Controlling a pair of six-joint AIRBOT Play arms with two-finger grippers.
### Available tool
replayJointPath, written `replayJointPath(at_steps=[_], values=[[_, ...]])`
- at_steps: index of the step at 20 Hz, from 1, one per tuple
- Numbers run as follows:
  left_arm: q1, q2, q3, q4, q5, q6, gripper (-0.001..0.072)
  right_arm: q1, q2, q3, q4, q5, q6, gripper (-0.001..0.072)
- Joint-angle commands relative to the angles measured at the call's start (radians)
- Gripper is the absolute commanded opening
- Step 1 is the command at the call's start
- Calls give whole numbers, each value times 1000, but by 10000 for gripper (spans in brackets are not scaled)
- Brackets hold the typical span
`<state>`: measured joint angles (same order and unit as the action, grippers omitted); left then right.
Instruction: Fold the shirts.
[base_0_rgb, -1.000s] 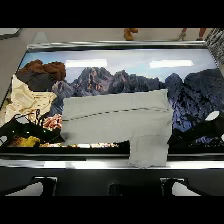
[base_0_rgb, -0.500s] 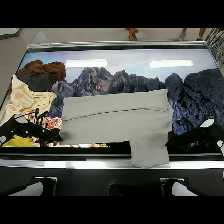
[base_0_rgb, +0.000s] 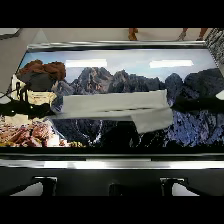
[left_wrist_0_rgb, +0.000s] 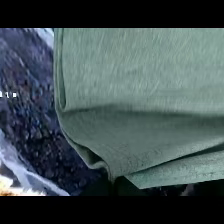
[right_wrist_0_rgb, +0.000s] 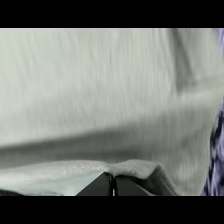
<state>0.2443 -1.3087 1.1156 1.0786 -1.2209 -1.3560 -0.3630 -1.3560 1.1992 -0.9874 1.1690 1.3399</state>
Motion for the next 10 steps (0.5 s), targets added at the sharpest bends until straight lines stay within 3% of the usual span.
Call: replayJointPath(at_steps=[1,5,10], values=[[-3,-152,188,1,13,-55,21,32,-166,200,102,-116,63,37],[-4,-379,353,-112,11,-70,21,38,-366,309,268,-202,63,37],[-15,-539,438,-122,27,-76,22,83,-484,322,263,-296,58,39]])
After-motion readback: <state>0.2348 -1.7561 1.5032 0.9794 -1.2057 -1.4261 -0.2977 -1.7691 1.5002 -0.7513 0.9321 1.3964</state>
